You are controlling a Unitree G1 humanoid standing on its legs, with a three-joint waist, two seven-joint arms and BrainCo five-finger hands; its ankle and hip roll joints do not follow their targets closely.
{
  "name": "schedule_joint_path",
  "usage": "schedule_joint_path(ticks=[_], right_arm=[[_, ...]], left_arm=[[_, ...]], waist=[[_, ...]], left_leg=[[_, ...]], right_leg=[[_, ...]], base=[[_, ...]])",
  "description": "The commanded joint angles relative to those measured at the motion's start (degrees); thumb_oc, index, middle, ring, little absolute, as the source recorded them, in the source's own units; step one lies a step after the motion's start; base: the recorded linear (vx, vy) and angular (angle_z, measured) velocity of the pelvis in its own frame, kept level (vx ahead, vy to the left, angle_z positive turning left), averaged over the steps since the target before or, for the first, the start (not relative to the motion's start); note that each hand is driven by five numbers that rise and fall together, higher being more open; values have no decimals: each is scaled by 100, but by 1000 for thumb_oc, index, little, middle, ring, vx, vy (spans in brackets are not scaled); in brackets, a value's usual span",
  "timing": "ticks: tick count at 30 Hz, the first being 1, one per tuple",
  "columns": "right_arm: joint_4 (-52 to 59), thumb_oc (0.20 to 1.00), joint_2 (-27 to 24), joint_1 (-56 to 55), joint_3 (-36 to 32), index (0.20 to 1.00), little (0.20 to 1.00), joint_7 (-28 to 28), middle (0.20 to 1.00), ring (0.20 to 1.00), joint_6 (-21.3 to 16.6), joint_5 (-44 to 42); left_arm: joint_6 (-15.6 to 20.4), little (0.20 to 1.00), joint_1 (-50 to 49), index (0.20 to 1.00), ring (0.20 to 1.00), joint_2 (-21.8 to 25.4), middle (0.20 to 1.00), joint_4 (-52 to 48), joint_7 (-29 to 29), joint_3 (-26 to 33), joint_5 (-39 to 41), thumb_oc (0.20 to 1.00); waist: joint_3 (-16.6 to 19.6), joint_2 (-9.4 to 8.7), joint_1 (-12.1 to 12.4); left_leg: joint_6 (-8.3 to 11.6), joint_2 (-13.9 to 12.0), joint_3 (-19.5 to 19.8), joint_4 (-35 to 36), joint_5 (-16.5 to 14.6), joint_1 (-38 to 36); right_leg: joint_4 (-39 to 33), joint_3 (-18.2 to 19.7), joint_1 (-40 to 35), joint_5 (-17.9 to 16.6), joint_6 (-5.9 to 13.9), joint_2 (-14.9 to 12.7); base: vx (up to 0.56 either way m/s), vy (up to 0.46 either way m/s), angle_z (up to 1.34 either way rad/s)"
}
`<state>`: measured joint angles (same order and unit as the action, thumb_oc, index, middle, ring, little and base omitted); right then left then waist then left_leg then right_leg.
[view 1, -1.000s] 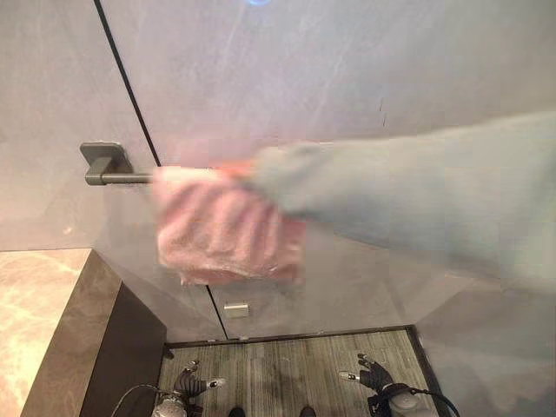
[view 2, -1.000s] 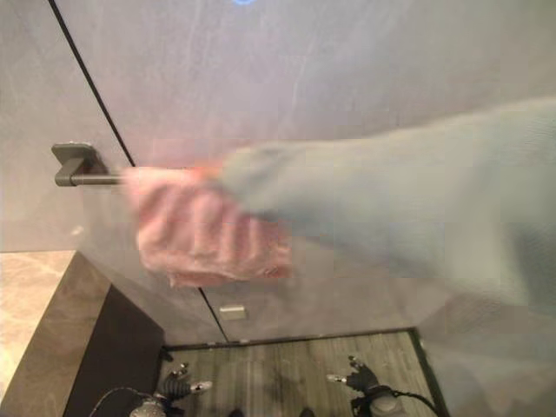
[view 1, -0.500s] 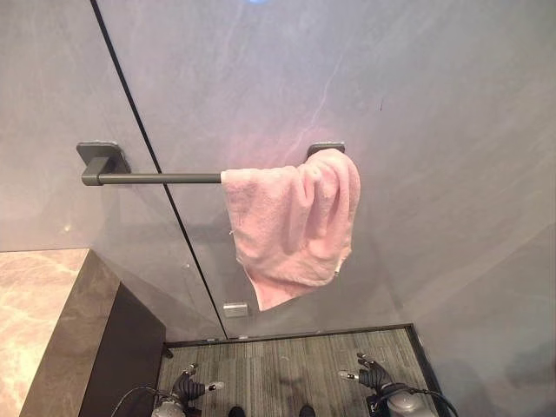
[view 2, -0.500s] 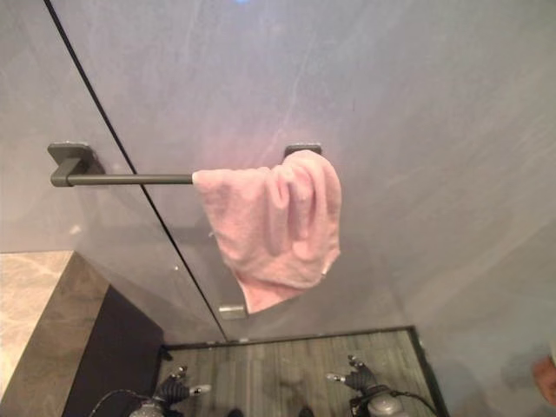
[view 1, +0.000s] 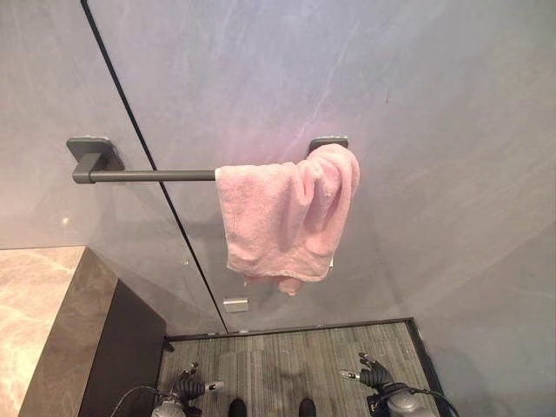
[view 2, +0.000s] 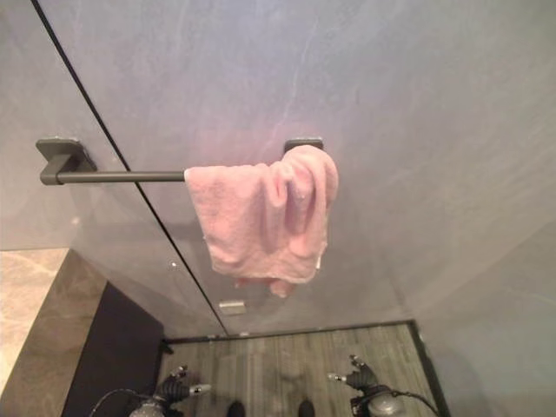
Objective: Put brush and paste in cup on sink, flatten towel.
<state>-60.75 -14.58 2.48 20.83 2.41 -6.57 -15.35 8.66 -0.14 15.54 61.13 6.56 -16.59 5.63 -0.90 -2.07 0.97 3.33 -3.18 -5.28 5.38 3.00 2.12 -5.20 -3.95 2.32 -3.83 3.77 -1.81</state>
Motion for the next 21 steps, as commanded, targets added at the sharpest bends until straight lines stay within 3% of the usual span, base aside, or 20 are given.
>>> schedule_joint_path(ticks=[1,3,10,14,19,21], right_arm=[[522,1000,-102,85,-256,1000,1000,-118,1000,1000,-371,-841],[760,1000,-144,-13,-340,1000,1000,-266,1000,1000,-395,-1170],[1437,1000,-478,-91,-627,1000,1000,-140,1000,1000,-522,-1099],[2148,1000,-952,-169,-1109,1000,1000,-364,1000,1000,-705,-1495],[2413,1000,-1251,-115,-1307,1000,1000,-636,1000,1000,-729,-1894],[2686,1000,-1706,-5,-1393,1000,1000,-888,1000,1000,-708,-2151]], left_arm=[[265,1000,264,1000,1000,194,1000,-310,77,-147,-99,1000],[278,1000,192,1000,1000,289,1000,-490,39,-160,-143,1000],[381,1000,57,1000,1000,630,1000,-1386,4,-52,-161,1000],[567,1000,-121,1000,1000,1145,1000,-2469,-156,238,35,1000],[650,1000,-131,1000,1000,1527,1000,-3027,-361,413,227,1000],[741,1000,-56,1000,1000,1944,1000,-3495,-661,517,616,1000]], waist=[[-27,-49,80],[-24,-53,78],[-37,-55,79],[-34,-53,99],[-22,-58,117],[-33,-63,140]], left_leg=[[229,94,-66,-38,-4,-92],[230,88,-70,-38,-5,-94],[243,69,-53,-38,3,-75],[252,68,-37,-38,9,-55],[264,60,-27,-38,9,-53],[278,62,-10,-38,28,-23]], right_leg=[[220,-88,10,-120,466,-219],[223,-89,9,-120,469,-218],[205,-127,8,-115,483,-222],[199,-145,22,-126,507,-237],[190,-164,20,-132,514,-249],[192,-189,35,-134,519,-252]], base=[[0,0,0],[0,0,0],[0,0,0],[0,0,0],[4,-9,3],[-9,-13,3]])
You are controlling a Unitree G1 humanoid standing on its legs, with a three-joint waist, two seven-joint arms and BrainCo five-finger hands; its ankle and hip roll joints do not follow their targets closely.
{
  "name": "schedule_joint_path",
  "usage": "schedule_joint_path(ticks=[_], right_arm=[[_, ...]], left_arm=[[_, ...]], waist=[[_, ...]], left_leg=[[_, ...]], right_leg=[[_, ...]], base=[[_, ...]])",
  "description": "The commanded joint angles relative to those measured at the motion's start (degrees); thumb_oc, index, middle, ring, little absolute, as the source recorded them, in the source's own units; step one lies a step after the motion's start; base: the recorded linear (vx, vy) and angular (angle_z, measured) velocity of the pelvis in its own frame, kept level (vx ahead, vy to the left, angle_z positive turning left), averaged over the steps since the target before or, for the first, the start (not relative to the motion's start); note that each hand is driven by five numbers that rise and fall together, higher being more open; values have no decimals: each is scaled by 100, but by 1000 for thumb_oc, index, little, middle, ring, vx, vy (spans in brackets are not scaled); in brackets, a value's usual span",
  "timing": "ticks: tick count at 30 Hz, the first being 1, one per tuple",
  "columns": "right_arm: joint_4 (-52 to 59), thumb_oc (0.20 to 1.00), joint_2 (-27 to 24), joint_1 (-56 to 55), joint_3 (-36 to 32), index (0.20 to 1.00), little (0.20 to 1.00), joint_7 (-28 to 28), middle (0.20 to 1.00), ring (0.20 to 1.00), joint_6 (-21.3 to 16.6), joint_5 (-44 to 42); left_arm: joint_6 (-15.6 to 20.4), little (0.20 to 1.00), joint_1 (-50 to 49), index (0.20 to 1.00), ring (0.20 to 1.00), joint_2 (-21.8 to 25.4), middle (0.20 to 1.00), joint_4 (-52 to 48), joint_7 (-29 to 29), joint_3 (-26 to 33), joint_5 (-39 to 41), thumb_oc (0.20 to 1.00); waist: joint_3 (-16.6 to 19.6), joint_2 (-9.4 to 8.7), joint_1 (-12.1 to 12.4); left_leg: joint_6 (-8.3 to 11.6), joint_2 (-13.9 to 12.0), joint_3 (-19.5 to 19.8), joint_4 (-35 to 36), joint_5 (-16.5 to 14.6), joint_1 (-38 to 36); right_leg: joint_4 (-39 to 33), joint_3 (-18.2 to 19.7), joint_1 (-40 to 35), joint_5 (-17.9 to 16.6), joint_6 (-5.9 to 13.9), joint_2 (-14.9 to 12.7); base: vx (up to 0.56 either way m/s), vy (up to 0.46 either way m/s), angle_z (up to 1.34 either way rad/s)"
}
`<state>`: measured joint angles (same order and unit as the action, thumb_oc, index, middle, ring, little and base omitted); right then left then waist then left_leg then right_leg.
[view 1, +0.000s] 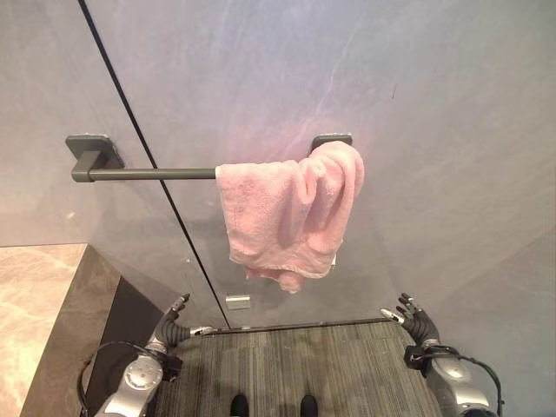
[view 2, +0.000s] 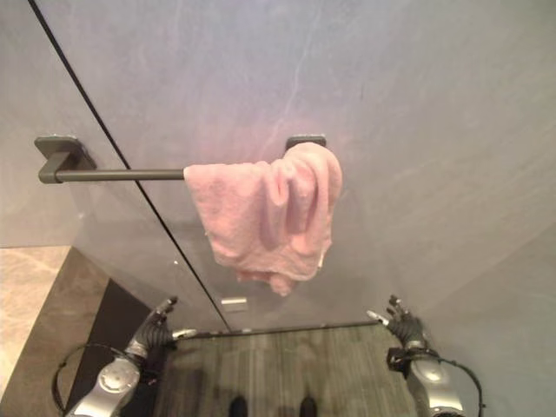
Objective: Put brush and paste in cup on sink, flatten towel.
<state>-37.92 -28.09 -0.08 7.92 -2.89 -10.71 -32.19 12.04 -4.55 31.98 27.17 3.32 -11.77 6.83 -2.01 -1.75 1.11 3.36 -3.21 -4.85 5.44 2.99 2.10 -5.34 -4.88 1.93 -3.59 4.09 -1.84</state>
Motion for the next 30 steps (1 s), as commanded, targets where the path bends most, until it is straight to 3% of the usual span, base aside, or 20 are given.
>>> schedule_joint_path(ticks=[1,8,10,14,16,22,30], right_arm=[[477,1000,-493,317,-83,1000,1000,-457,1000,1000,-259,-584],[999,1000,-1061,857,173,1000,1000,-1059,1000,1000,-53,-1716],[1061,1000,-1115,1109,367,1000,1000,-1214,1000,1000,17,-1968],[1169,1000,-1251,1471,732,1000,1000,-1272,1000,1000,81,-1971],[1232,1000,-1280,2060,1254,1000,1000,-1247,1000,1000,81,-1963],[1217,1000,-1082,2545,1665,1000,1000,-1264,1000,1000,107,-2012],[1574,1000,-886,2638,1705,1000,1000,-1258,1000,1000,-21,-2032]], left_arm=[[416,1000,446,1000,1000,412,1000,-206,-450,32,667,1000],[388,1000,836,1000,1000,1086,1000,-981,-1123,9,2080,1000],[274,1000,973,1000,1000,1112,1000,-1023,-1414,-82,2858,1000],[203,1000,1231,1000,1000,1213,1000,-1192,-1609,-276,3435,1000],[194,1000,1727,1000,1000,1258,1000,-1243,-1659,-624,3831,1000],[248,1000,2340,1000,1000,1231,1000,-1367,-1636,-1110,3849,1000],[319,1000,2911,1000,1000,1289,1000,-1882,-1722,-1667,3633,1000]], waist=[[66,-94,131],[-40,-72,176],[-73,-60,197],[-130,-35,213],[-177,-13,256],[-236,15,297],[-263,11,242]], left_leg=[[279,63,-45,-44,39,-5],[306,74,10,-44,118,149],[306,84,29,-44,149,209],[309,87,58,-44,181,278],[306,107,77,-44,224,362],[310,117,115,-44,250,422],[305,128,130,-44,238,501]], right_leg=[[209,-99,87,-160,487,-251],[179,-148,202,-213,495,-269],[173,-157,253,-235,493,-271],[174,-170,324,-253,490,-274],[235,-162,429,-243,468,-273],[268,-185,490,-240,462,-285],[288,-218,551,-229,472,-303]], base=[[-19,-11,5],[-18,-9,5],[0,0,0],[-18,-5,4],[-29,-12,8],[-3,-3,2],[4,-2,2]])
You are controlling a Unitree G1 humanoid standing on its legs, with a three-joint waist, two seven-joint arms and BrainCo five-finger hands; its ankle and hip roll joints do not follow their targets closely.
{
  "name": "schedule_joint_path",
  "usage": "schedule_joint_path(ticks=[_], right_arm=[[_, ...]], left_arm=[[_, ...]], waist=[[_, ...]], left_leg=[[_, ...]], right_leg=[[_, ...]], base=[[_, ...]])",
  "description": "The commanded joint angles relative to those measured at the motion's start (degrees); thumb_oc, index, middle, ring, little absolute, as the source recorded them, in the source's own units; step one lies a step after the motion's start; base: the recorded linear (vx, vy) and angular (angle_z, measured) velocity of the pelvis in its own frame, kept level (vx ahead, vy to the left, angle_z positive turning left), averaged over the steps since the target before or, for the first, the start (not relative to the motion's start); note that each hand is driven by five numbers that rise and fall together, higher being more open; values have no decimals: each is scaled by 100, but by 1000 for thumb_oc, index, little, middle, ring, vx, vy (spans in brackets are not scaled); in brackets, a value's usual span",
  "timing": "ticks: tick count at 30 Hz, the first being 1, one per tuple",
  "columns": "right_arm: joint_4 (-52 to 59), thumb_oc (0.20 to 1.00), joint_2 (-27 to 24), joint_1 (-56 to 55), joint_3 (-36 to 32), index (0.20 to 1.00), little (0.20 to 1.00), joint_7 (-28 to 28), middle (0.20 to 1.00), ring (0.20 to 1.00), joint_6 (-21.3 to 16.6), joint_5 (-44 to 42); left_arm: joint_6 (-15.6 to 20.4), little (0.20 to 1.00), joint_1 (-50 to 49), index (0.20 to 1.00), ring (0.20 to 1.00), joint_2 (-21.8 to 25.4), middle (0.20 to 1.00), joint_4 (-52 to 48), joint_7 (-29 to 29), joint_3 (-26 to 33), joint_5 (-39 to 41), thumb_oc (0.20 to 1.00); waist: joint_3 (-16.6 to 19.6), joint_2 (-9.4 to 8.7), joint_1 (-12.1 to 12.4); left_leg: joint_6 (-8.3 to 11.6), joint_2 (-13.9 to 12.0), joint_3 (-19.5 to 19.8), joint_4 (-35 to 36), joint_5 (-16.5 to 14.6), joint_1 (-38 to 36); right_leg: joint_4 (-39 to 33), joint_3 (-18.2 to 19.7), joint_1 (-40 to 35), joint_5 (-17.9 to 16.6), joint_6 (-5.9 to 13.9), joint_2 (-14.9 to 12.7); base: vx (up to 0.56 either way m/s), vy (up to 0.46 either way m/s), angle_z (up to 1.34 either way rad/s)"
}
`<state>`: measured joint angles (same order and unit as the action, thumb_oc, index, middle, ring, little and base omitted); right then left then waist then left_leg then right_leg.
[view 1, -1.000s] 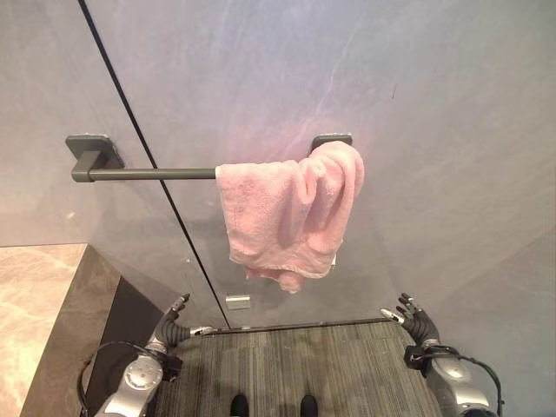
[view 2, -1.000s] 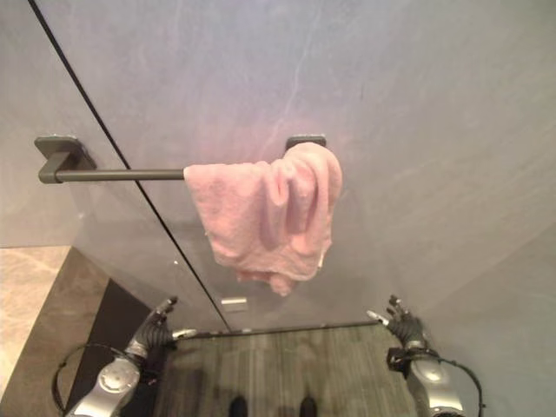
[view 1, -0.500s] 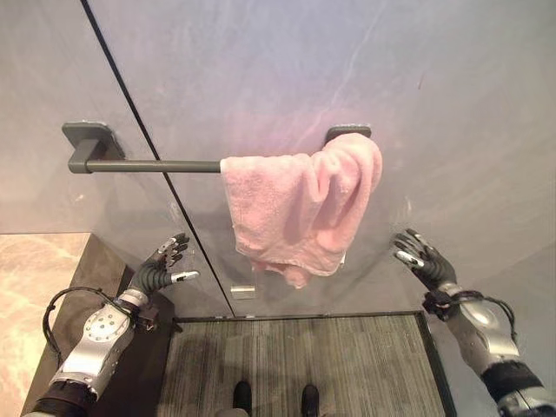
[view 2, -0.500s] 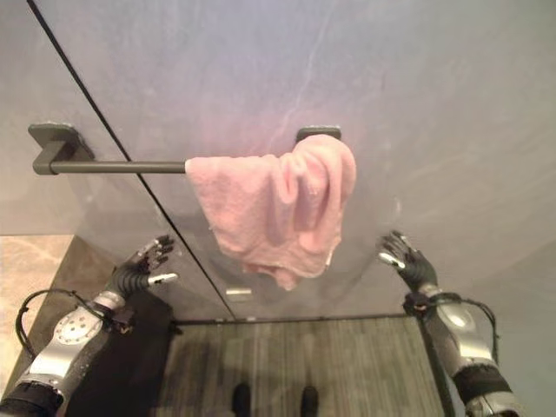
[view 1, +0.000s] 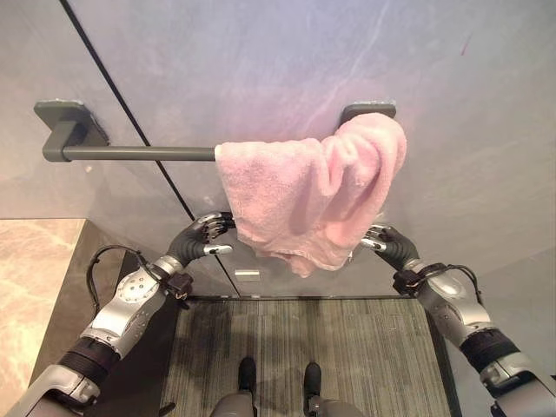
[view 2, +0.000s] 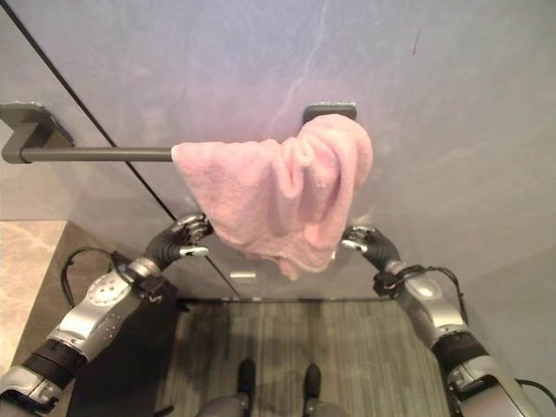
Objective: Put brush and paste in cup on sink, flatten towel.
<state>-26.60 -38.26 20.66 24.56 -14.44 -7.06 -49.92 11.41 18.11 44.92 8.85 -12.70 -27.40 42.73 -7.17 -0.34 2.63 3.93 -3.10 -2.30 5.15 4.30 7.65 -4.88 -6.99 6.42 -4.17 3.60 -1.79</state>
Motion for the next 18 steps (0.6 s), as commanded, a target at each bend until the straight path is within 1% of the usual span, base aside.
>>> schedule_joint_path(ticks=[1,8,14,15,16,17,18], right_arm=[[438,1000,223,616,109,1000,1000,-86,1000,1000,-380,-263],[715,1000,350,870,360,1000,1000,-76,1000,1000,-342,-256],[1073,1000,585,1024,388,1000,1000,-66,1000,1000,-436,-333],[1087,959,631,1069,387,959,959,-46,959,959,-454,-337],[1124,645,676,1095,387,645,645,-27,645,645,-464,-340],[1145,457,711,1107,392,457,457,-8,457,457,-470,-346],[1127,200,834,1131,384,200,200,54,200,200,-497,-330]], left_arm=[[395,1000,753,1000,1000,-52,1000,-16,-121,-234,-30,1000],[387,1000,920,1000,1000,-106,1000,-176,-55,-422,-66,1000],[412,1000,1100,1000,1000,-244,1000,-302,0,-575,-217,1000],[411,1000,1118,1000,1000,-260,1000,-295,3,-585,-230,1000],[403,809,1118,809,809,-292,809,-299,6,-591,-215,809],[400,256,1122,256,256,-308,256,-302,15,-592,-226,256],[377,200,1146,200,200,-362,200,-261,13,-656,-277,200]], waist=[[246,-142,83],[193,-167,106],[179,-175,107],[180,-174,109],[182,-178,111],[184,-183,108],[200,-187,102]], left_leg=[[246,112,-137,-15,98,-45],[243,102,-155,-15,110,20],[247,98,-171,-15,98,67],[247,97,-176,-15,93,66],[249,95,-181,-15,90,64],[249,91,-187,-15,87,63],[248,84,-198,-15,78,53]], right_leg=[[246,-1,107,-163,524,-305],[218,39,170,-187,526,-293],[161,70,216,-221,534,-280],[154,72,220,-224,535,-278],[148,77,221,-229,534,-274],[144,86,225,-230,534,-271],[145,93,220,-231,535,-266]], base=[[0,0,0],[0,0,0],[0,-1,-1],[0,0,0],[0,0,0],[-2,4,-5],[12,4,-8]])
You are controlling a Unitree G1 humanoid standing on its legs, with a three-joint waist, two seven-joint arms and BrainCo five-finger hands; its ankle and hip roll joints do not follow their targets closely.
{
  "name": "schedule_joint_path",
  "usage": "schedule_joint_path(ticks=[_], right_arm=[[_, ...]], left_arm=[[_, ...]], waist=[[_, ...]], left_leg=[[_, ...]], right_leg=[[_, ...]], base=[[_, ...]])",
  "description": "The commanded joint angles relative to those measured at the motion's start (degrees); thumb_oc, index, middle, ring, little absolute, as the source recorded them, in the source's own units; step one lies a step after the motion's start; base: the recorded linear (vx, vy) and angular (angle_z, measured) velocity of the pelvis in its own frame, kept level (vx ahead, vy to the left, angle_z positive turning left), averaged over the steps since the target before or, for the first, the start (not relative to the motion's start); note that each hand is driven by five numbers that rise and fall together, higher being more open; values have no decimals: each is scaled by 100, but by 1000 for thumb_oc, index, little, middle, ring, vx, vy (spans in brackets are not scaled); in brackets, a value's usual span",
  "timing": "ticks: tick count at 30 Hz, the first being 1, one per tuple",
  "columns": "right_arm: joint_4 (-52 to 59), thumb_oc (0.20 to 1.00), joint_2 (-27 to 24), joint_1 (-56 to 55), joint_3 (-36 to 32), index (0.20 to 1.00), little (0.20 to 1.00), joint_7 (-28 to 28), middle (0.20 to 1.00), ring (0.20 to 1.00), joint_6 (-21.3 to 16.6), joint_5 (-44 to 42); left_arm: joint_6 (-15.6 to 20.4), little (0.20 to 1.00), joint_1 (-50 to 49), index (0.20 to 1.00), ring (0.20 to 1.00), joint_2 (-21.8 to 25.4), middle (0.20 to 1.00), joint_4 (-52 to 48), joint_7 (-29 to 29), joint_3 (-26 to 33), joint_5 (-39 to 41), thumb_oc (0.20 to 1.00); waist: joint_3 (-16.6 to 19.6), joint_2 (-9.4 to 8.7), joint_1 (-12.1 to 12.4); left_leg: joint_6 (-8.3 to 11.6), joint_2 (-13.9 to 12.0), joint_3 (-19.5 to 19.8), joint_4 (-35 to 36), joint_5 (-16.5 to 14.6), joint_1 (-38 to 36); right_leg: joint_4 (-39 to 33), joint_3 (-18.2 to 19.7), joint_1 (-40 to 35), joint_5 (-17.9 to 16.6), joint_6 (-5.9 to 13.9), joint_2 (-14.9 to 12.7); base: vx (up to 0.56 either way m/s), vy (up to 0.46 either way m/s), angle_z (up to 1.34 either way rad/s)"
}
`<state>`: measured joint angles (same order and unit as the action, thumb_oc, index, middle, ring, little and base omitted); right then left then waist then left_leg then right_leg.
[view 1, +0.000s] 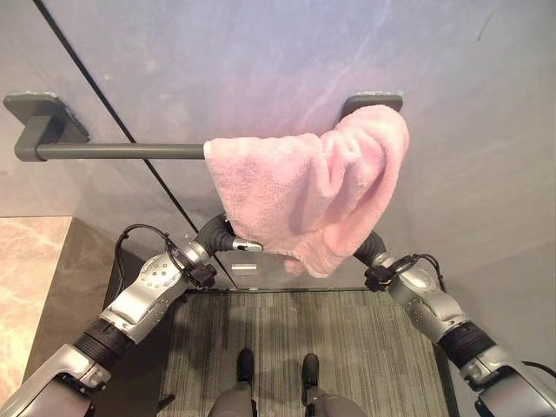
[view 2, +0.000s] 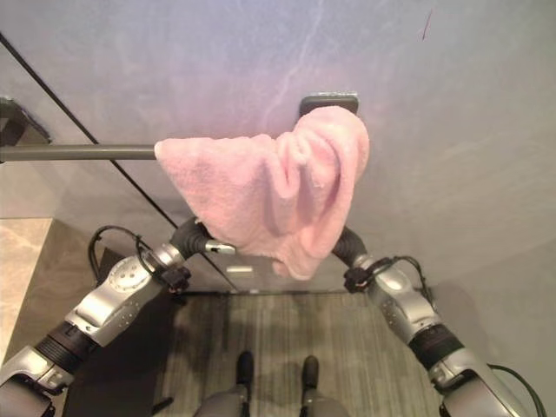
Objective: Put brush and paste in cup on sink, flatten towel.
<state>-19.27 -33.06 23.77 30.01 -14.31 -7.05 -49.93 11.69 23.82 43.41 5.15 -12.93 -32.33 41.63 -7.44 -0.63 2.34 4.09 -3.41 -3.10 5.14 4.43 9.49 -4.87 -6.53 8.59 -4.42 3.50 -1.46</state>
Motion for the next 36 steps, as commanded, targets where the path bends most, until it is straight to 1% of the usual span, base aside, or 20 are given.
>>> schedule_joint_path(ticks=[1,6,9,11,13,14,15,16,20,21,22,23,25,29,30,31,33,34,35,36], right_arm=[[337,200,407,817,-121,200,200,91,200,200,-503,-264],[584,200,564,554,-272,200,200,97,200,200,-511,-230],[1090,200,462,251,-564,200,200,204,200,200,-600,-15],[1785,200,219,-192,-888,200,200,423,200,200,-600,98],[3192,200,-292,-673,-1263,200,200,234,200,200,-635,201],[3489,200,-412,-875,-1326,200,200,93,200,200,-648,119],[3503,200,-414,-892,-1327,200,200,92,200,200,-642,117],[3874,200,-651,-1112,-1519,200,200,-48,200,200,-700,144],[4081,200,-876,-1087,-1477,200,200,62,200,200,-705,314],[4024,200,-857,-940,-1299,200,200,116,200,200,-659,334],[3921,200,-807,-732,-1026,200,200,111,200,200,-597,346],[3910,200,-803,-718,-1013,200,200,111,200,200,-600,346],[3697,200,-650,-403,-626,200,200,156,200,200,-508,427],[3243,200,-120,70,-125,200,200,300,200,200,-395,695],[2894,200,167,271,70,200,200,406,200,200,-370,828],[2882,200,172,281,75,200,200,406,200,200,-376,830],[2455,200,587,474,278,200,200,533,200,200,-305,994],[2454,200,587,475,278,200,200,533,200,200,-305,994],[2200,200,836,523,361,200,200,585,200,200,-268,1043],[2153,200,876,525,380,200,200,605,200,200,-273,1068]], left_arm=[[351,200,574,200,200,-292,200,174,41,-204,-270,200],[313,200,314,200,200,-432,200,151,28,-101,-388,200],[312,200,27,200,200,-381,200,-44,41,183,-468,200],[374,200,-286,200,200,-178,200,-643,222,662,-592,200],[395,200,-872,200,200,119,200,-1550,157,1175,-326,200],[355,200,-1108,200,200,191,200,-1765,90,1266,-282,200],[346,200,-1132,200,200,193,200,-1783,89,1277,-281,200],[404,200,-1585,200,200,353,200,-2223,47,1654,-353,200],[529,200,-2096,200,200,400,200,-2583,232,2282,-219,200],[526,200,-2253,200,200,401,200,-2642,282,2481,-93,200],[520,200,-2360,200,200,457,200,-2611,308,2510,-54,200],[520,200,-2367,200,200,457,200,-2611,307,2520,-55,200],[471,200,-2382,200,200,417,200,-2444,337,2418,-5,200],[372,200,-2350,200,200,294,200,-2080,396,2240,-68,200],[333,200,-2332,200,200,140,200,-1800,449,2118,-93,200],[336,200,-2327,200,200,139,200,-1793,449,2118,-94,200],[265,200,-2163,200,200,25,200,-1285,532,1827,-462,200],[265,200,-2162,200,200,25,200,-1283,532,1826,-462,200],[234,200,-1989,200,200,-107,200,-899,575,1588,-767,200],[237,200,-1919,200,200,-160,200,-789,624,1519,-875,200]], waist=[[254,-168,119],[338,-215,91],[380,-232,52],[395,-263,2],[382,-302,-45],[389,-319,-46],[399,-318,-49],[401,-350,-35],[374,-386,51],[355,-392,108],[339,-402,172],[338,-402,162],[312,-417,266],[255,-427,408],[228,-441,465],[226,-441,462],[193,-459,527],[192,-459,527],[178,-477,541],[176,-479,540]], left_leg=[[234,108,-122,-14,48,-166],[229,94,-129,-14,-6,-262],[231,81,-136,-14,-31,-300],[234,65,-161,-14,-33,-320],[236,52,-182,-14,-35,-312],[234,49,-181,-14,-45,-318],[234,49,-181,-14,-46,-318],[230,47,-181,-14,-53,-323],[236,51,-155,-14,-38,-291],[239,53,-132,-14,-17,-254],[239,57,-102,-14,-5,-232],[239,57,-100,-14,-5,-231],[239,67,-50,-14,11,-194],[226,83,3,-14,43,-116],[225,92,18,-14,56,-84],[225,92,18,-14,56,-83],[217,92,42,-14,64,-55],[217,92,42,-14,64,-55],[210,97,44,-14,64,-35],[209,95,47,-14,64,-34]], right_leg=[[137,47,-30,-206,548,-294],[135,62,-111,-179,535,-284],[143,70,-135,-154,531,-274],[151,77,-137,-166,531,-271],[157,91,-109,-165,539,-260],[156,90,-111,-160,541,-256],[155,90,-112,-159,541,-256],[142,87,-120,-159,543,-252],[94,41,-127,-193,552,-258],[81,7,-116,-203,550,-264],[77,-18,-106,-213,545,-271],[76,-21,-107,-213,545,-271],[68,-57,-106,-228,544,-287],[64,-103,-75,-250,538,-298],[61,-117,-57,-265,535,-299],[61,-117,-56,-265,535,-299],[66,-135,-34,-276,527,-302],[66,-135,-34,-276,527,-302],[72,-144,-26,-278,530,-302],[74,-146,-21,-280,530,-302]], base=[[20,1,-7],[5,0,-1],[0,0,0],[0,0,0],[0,0,0],[-3,-12,-7],[8,-17,-8],[0,-15,-8],[-11,-9,-5],[-36,-16,5],[-30,-13,11],[-28,-5,11],[-29,-4,14],[-32,-4,14],[-27,1,3],[-25,3,5],[-15,6,7],[-6,11,6],[2,10,5],[2,13,8]])
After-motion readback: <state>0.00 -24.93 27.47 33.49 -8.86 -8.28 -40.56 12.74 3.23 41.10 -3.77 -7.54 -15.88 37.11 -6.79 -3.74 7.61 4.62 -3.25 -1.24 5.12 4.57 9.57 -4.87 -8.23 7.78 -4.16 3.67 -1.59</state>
